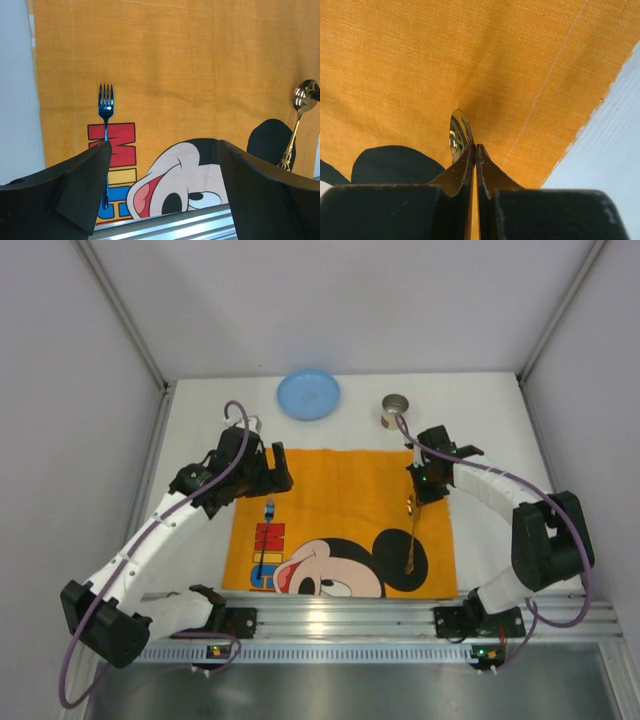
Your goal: Set the dinner table for one person
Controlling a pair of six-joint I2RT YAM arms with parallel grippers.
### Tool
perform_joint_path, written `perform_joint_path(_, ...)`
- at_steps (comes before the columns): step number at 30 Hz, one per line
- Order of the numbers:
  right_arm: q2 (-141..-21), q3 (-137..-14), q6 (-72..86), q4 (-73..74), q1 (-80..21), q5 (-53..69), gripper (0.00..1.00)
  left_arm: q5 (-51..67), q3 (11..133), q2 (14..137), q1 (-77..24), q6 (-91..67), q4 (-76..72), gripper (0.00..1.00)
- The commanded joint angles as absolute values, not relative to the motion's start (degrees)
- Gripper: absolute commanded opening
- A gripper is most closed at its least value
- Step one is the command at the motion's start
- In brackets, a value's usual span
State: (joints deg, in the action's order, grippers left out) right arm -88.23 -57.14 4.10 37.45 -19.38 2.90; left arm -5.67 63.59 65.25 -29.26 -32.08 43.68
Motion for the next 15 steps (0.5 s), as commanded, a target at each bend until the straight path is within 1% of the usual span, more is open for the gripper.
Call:
perform_joint_path(1, -87.54, -58.89, 4.31, 35.95, -20.83, 0.71, 0.01, -6.85, 63.90, 62.94, -29.27, -33.57, 43.33, 0.92)
perform_joint_path(4, -87.89, -59.24, 4.31, 36.03, -21.71, 0.18, 0.16, -6.77, 62.93, 62.32, -29.27, -34.01, 43.33, 0.92)
perform_joint_path(5, -88.06, -59.41, 4.31, 36.21, -21.97, 0.26, 0.28, -6.85, 62.84, 62.23, -29.27, -34.10, 43.33, 0.92)
perform_joint_path(7, -87.63, -59.94, 4.48, 36.65, -22.59, 0.18, 0.50, -7.03, 62.67, 62.05, -29.27, -34.10, 43.33, 0.92)
perform_joint_path(8, -87.19, -60.29, 4.48, 36.82, -22.85, -1.39, 0.67, -7.03, 62.58, 62.14, -29.27, -34.10, 43.33, 0.92)
perform_joint_path(11, -83.95, -61.60, 5.01, 37.97, -23.03, -4.82, 0.80, -7.29, 63.10, 62.49, -29.27, -33.93, 43.33, 0.92)
perform_joint_path(15, -77.45, -66.78, 6.59, 39.90, -22.94, -8.51, 0.85, -6.95, 63.72, 63.63, -29.27, -33.84, 42.80, 0.92)
